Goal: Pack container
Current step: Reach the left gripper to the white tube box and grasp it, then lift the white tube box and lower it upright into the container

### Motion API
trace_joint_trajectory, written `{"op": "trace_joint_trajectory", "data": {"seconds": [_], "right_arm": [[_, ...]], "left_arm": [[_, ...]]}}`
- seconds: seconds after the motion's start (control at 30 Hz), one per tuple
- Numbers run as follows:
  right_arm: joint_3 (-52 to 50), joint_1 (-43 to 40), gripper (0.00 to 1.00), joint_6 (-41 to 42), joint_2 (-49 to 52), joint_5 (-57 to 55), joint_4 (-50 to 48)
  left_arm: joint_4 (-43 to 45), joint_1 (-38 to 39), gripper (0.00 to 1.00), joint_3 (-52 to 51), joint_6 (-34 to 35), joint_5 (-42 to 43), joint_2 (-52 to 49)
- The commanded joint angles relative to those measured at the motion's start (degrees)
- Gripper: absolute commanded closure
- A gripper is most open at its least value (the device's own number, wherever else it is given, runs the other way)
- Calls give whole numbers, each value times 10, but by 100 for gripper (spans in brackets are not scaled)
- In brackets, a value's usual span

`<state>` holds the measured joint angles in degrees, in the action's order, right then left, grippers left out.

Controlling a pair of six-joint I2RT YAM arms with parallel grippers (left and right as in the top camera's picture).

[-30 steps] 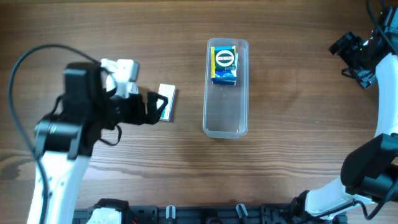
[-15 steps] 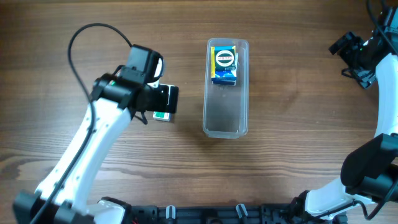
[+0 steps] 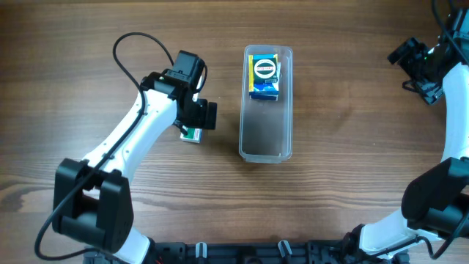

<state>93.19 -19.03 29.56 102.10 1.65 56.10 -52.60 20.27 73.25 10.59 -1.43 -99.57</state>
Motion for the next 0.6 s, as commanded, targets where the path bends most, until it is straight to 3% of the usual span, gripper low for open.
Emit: {"op": "trace_joint_trajectory", "data": {"seconds": [0.0, 0.57], "right_arm": [[-2, 1, 0, 6, 7, -3, 0], [-2, 1, 0, 6, 7, -3, 0]], "left_arm": [[10, 1, 0, 7, -12, 5, -24], [28, -2, 0, 6, -14, 5, -66]]}}
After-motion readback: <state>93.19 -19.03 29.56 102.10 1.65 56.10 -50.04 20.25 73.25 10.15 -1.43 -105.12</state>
